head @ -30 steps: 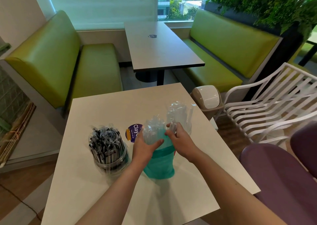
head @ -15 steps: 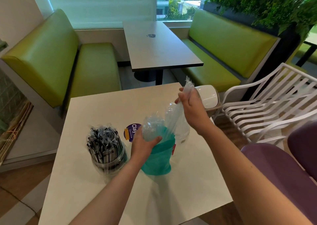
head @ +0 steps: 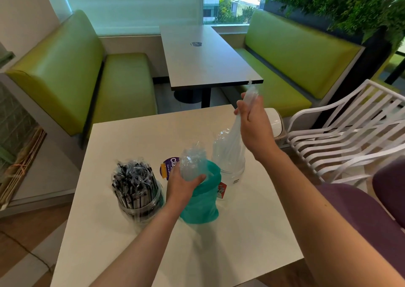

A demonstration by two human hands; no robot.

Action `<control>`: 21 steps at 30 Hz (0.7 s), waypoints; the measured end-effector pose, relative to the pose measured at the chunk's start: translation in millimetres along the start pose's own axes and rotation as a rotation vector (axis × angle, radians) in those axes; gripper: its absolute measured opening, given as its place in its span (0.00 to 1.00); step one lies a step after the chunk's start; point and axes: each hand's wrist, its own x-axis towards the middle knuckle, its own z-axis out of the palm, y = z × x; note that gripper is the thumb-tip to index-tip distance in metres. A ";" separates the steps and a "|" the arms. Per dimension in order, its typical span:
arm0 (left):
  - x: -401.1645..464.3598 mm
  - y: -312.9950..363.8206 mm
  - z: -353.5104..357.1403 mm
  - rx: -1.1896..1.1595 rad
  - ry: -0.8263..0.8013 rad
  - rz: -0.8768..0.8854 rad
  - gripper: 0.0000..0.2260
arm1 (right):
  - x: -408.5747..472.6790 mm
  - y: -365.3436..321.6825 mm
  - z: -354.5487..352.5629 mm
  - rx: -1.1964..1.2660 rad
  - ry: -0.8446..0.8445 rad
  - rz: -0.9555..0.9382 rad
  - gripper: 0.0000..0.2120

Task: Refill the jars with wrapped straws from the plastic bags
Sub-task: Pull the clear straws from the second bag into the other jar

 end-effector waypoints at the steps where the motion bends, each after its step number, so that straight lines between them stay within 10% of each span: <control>1: 0.2 -0.5 0.1 -0.004 -0.001 -0.003 0.37 | -2.2 5.3 4.5 -0.005 -0.033 0.020 0.15; 10: 2.3 -3.4 -0.5 -0.022 0.004 -0.003 0.38 | -28.3 60.9 49.1 -0.144 -0.275 0.275 0.19; 21: 3.3 -5.6 -0.4 -0.005 -0.008 -0.011 0.38 | -43.2 87.4 64.3 -0.037 -0.180 0.359 0.17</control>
